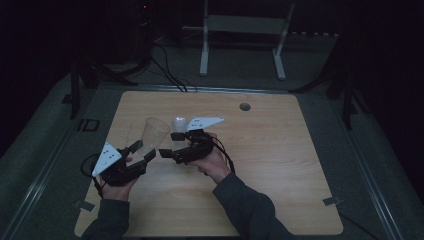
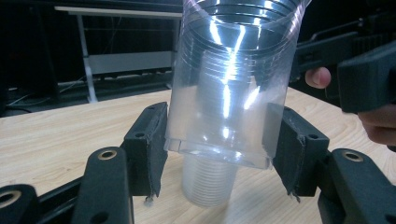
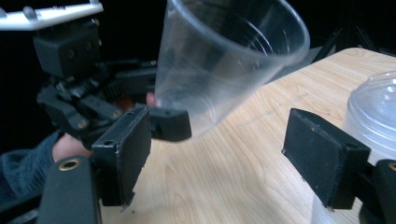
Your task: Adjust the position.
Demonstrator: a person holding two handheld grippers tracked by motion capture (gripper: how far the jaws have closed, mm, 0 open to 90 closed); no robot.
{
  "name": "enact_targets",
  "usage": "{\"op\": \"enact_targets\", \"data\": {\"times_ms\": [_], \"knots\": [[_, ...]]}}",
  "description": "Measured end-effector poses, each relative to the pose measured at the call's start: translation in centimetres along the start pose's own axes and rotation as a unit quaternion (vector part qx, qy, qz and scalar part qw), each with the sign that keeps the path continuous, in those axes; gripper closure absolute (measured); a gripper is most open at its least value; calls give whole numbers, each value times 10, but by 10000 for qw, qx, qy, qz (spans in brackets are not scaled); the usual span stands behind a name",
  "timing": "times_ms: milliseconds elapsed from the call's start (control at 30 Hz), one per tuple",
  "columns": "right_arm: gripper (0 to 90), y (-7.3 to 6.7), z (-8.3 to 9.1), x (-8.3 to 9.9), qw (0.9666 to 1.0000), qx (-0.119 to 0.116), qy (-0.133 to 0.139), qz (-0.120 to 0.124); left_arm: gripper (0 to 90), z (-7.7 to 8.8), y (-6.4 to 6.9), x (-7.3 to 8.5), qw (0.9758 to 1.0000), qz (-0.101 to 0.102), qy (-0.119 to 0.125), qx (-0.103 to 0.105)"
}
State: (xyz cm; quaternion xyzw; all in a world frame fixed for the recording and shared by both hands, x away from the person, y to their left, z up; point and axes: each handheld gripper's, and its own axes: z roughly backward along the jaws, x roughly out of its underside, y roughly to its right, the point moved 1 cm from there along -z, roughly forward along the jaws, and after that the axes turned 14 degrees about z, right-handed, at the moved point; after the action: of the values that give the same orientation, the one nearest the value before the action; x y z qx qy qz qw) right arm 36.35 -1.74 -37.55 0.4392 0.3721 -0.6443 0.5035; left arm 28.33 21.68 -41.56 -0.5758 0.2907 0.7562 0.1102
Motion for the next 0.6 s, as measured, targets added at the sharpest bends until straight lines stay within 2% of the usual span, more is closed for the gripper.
{"op": "enact_targets", "data": {"times_ms": [233,400,600], "knots": [[200,3,-2,-3,9997,-82,147,-173,420,-1,5,1,10000,-20,-16,90],[200,6,-5,-2,9985,-179,312,-419,420,-2,9,2,9998,-49,-43,166],[200,8,-8,-3,9972,-248,457,-546,420,-4,11,4,9998,-61,-63,203]]}}
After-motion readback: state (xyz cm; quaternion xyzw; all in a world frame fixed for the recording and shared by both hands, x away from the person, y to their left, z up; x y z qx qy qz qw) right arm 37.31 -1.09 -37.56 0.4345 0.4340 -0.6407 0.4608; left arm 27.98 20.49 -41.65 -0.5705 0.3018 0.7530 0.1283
